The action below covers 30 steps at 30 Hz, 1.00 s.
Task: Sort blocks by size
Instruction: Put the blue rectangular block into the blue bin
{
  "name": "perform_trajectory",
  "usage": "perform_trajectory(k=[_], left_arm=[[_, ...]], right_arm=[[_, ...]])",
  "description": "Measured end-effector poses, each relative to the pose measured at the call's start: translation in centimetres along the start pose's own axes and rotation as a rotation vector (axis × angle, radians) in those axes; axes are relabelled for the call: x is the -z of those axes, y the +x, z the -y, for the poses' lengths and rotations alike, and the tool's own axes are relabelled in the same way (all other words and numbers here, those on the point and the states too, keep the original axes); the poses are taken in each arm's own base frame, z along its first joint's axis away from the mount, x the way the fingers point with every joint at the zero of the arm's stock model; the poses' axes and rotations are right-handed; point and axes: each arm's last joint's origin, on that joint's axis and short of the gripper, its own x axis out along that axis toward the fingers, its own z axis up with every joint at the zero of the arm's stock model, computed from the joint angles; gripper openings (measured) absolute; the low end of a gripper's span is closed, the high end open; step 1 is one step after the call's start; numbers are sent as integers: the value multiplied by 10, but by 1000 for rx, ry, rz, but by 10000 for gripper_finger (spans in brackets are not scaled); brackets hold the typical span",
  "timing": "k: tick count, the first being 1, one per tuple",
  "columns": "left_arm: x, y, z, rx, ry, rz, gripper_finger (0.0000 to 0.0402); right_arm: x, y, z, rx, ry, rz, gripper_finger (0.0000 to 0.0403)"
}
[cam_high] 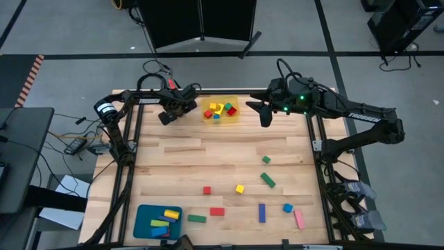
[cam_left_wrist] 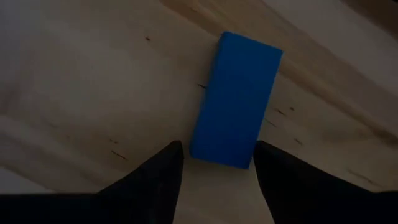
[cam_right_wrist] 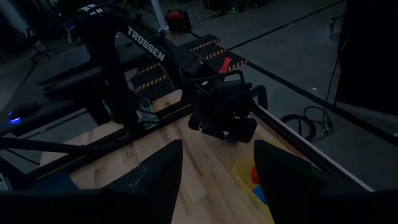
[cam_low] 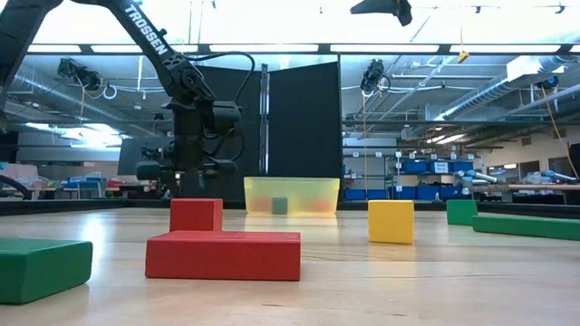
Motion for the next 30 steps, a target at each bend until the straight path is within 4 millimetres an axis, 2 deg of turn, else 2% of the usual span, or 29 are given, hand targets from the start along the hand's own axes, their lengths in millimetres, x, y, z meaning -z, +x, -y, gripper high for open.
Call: perform_trajectory(k=[19,30], left_arm=[[-4,-5,5,-21,158,64,206],[-12,-3,5,-34,159,122,206]], right_arm=[[0,0,0,0,26,0,209],[0,0,0,0,32,0,209]])
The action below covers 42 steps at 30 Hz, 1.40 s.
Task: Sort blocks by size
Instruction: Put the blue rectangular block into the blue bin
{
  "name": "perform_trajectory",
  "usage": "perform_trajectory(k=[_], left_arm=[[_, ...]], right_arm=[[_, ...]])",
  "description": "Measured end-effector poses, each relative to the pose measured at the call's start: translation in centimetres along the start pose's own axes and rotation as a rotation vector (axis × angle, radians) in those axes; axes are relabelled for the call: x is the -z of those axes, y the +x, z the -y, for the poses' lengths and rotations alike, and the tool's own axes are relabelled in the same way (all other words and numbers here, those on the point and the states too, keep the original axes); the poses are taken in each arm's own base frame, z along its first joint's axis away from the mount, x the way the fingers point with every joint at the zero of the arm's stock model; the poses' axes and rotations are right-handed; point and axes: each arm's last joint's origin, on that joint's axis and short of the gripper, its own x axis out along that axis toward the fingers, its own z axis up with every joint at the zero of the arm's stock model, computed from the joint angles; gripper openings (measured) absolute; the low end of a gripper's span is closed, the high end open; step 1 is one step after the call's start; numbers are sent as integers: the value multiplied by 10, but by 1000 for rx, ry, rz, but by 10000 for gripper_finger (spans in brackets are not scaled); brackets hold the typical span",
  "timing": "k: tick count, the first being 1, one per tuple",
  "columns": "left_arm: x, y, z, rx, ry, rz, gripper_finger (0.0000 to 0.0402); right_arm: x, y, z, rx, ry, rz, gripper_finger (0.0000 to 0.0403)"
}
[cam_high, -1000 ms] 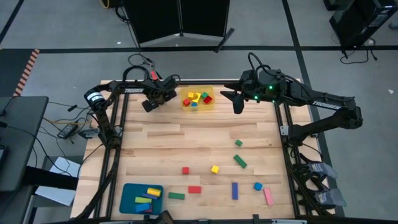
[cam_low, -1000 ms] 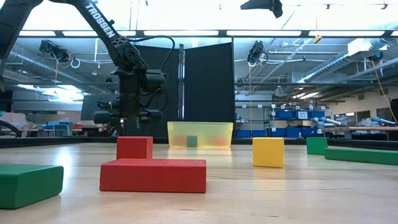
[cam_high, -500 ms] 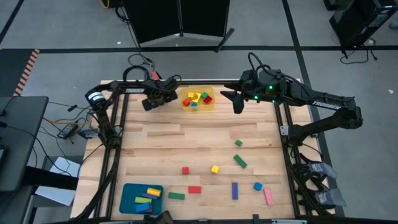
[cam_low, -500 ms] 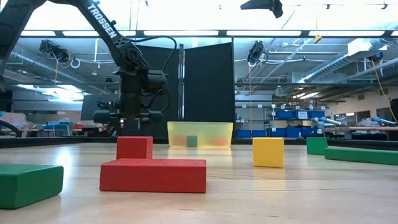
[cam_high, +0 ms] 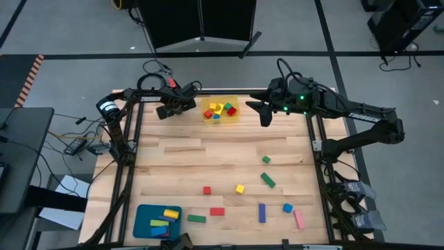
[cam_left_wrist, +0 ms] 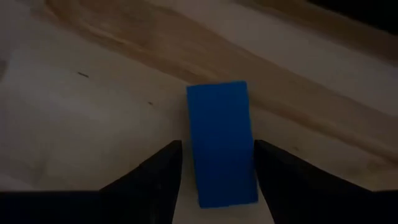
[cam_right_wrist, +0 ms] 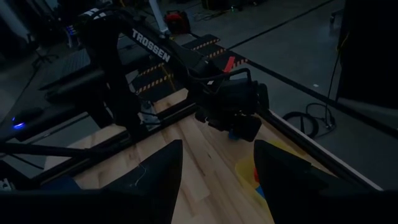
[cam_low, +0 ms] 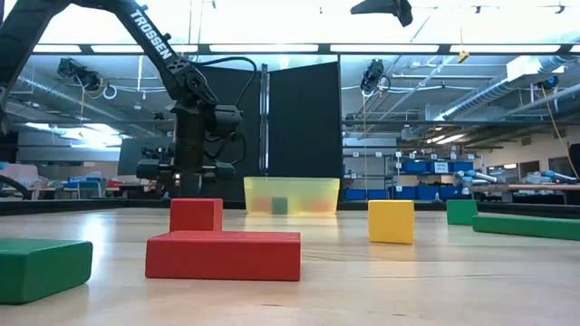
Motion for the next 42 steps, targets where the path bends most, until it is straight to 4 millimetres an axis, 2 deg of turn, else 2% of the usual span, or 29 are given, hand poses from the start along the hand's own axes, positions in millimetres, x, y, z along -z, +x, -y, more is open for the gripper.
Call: perform_trajectory(k=[11,14,21,30,35,42], left_arm=[[-2,0,0,14,26,-19,204],[-3,0,0,18,24,-20,190],[-3,-1,1,23,22,-21,130],[-1,0,-1,37,22,-46,128],[9,-5,3,63,59,-65,128],[35,-20,10,109,143,-78,128]], right_arm=[[0,0,0,0,2,0,209],[0,0,0,0,2,0,209],[0,0,0,0,2,0,209],[0,0,0,0,2,0,209],[0,0,0,1,2,1,209],[0,0,0,5,2,2,209]])
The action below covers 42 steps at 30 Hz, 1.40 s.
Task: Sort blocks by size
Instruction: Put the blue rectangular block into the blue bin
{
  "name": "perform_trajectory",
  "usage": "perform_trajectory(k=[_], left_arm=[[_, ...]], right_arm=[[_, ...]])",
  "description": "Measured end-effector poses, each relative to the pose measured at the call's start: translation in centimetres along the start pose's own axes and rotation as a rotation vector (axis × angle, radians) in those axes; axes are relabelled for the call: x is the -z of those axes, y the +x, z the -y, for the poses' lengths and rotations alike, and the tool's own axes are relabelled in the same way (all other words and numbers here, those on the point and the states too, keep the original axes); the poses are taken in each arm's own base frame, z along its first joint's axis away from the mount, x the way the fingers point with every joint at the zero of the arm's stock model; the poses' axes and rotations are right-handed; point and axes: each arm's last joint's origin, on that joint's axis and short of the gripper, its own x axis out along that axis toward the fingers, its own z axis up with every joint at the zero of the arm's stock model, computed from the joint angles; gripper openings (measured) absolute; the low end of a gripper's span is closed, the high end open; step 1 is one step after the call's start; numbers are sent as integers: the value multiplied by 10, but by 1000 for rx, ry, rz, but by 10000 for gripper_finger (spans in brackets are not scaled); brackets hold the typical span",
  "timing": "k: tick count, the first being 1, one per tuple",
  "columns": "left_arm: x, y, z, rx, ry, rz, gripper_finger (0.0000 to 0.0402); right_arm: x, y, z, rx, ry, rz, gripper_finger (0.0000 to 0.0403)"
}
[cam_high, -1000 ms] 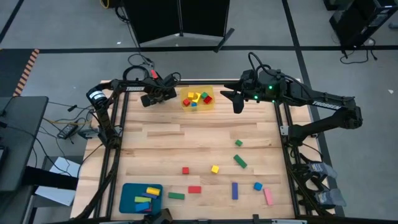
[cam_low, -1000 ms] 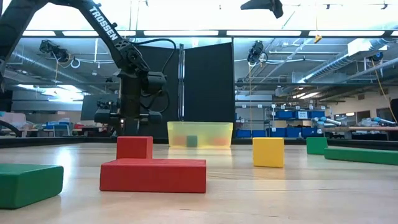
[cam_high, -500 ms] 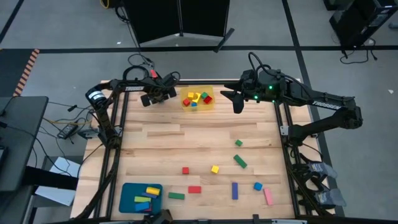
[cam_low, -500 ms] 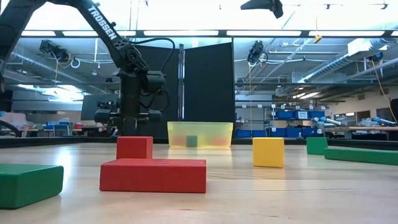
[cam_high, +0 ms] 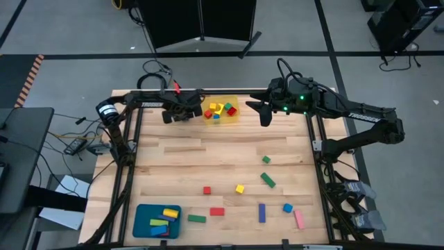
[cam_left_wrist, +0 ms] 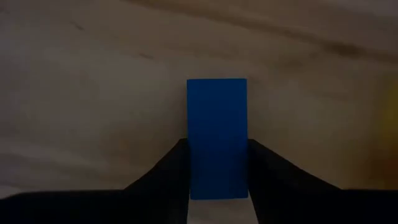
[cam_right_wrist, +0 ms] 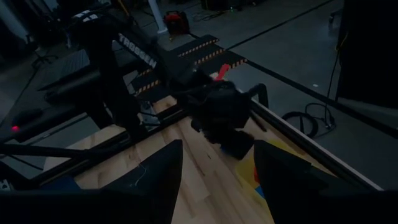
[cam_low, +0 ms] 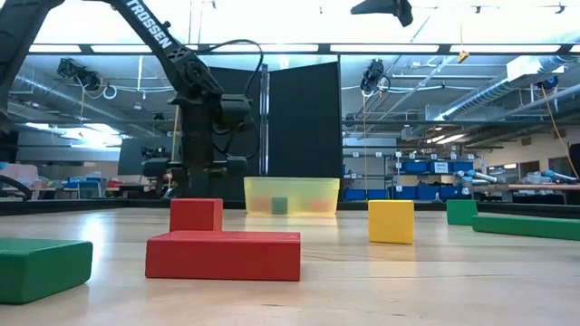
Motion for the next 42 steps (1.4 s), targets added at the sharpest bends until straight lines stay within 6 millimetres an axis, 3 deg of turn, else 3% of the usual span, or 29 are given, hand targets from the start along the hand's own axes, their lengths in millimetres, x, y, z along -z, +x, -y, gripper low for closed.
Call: perform_trajectory(k=[8,18,23,30,36,42], left_arm=[[21,-11,8,25,72,14,128],[15,-41,1,51,124,82,128],[8,-79,-7,158,189,137,128],[14,-154,-32,415,313,199,128],[44,-207,-55,688,535,155,128],[90,-238,-73,915,779,-24,128]], right_arm=[[0,0,0,5,0,2,209],[0,0,0,5,12,1,209],[2,4,1,25,14,-16,209],[20,33,4,44,0,-164,209],[40,68,4,17,3,-284,209],[51,94,15,18,76,-349,209]])
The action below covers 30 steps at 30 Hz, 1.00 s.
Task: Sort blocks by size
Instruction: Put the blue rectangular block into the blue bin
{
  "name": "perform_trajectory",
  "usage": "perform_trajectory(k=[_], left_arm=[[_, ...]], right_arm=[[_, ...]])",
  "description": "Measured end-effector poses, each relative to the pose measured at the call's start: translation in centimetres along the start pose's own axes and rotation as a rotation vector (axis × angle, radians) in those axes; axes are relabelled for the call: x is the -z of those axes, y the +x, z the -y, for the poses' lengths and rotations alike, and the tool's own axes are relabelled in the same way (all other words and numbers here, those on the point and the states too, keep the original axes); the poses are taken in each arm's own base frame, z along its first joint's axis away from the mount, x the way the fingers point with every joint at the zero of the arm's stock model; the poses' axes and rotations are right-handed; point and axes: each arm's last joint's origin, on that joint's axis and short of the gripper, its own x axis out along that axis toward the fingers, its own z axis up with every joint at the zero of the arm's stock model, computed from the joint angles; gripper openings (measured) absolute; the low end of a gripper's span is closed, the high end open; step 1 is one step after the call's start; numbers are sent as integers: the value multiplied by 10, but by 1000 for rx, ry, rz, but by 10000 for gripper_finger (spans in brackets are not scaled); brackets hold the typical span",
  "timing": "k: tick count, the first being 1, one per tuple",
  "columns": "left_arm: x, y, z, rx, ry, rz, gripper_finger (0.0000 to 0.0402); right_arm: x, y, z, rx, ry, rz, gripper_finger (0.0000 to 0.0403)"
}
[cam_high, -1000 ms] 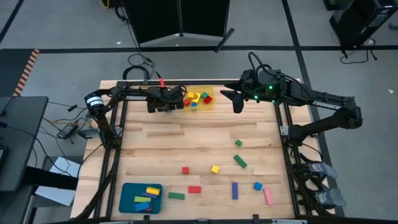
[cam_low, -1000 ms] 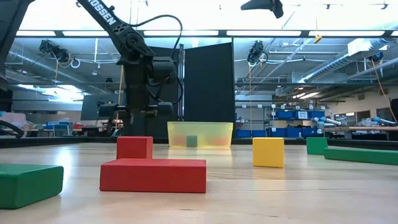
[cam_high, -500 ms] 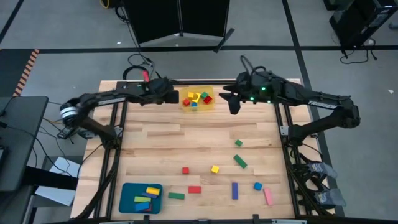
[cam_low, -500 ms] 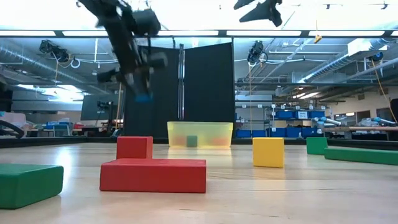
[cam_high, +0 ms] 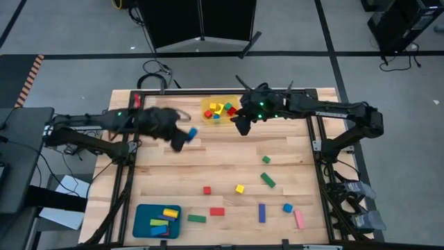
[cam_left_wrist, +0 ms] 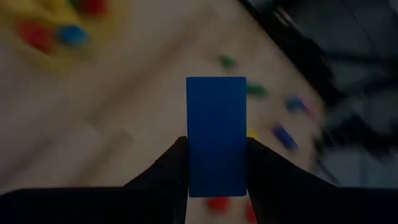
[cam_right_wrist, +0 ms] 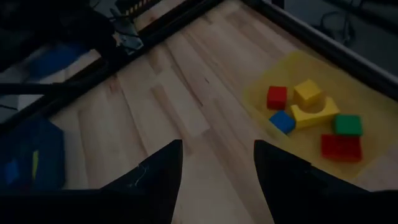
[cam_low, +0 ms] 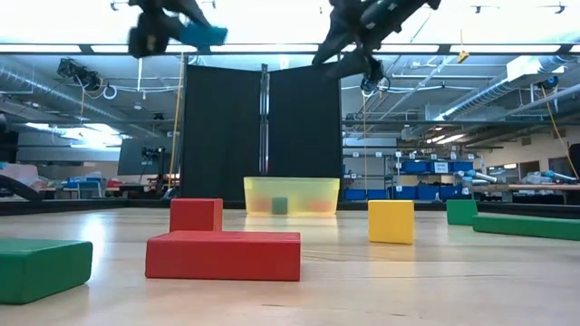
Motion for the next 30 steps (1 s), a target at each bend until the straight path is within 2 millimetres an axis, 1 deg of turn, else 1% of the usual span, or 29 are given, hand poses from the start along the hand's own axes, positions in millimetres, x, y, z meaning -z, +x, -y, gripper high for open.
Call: perform_trajectory(k=[2,5,8,12,17,21,24,27,30], left_arm=[[14,-3,9,51,18,-93,128],[37,-7,19,87,28,-259,128],[55,-12,27,110,31,-376,128],[74,-19,34,122,47,-478,128],[94,-21,44,134,75,-598,128],[113,-20,53,129,106,-698,127],[127,-20,55,94,137,-772,127],[134,-22,59,102,138,-795,127],[140,-26,61,104,143,-813,127]], right_arm=[[-2,7,5,-11,36,-3,209],[-6,16,17,-2,89,-2,209],[-16,29,31,29,146,-9,209],[-31,57,49,66,211,-66,209],[-37,97,71,155,251,-237,209],[-44,118,78,180,167,-321,210],[-47,134,80,185,101,-369,213],[-49,148,82,184,43,-414,215],[-49,162,85,173,-56,-465,215]])
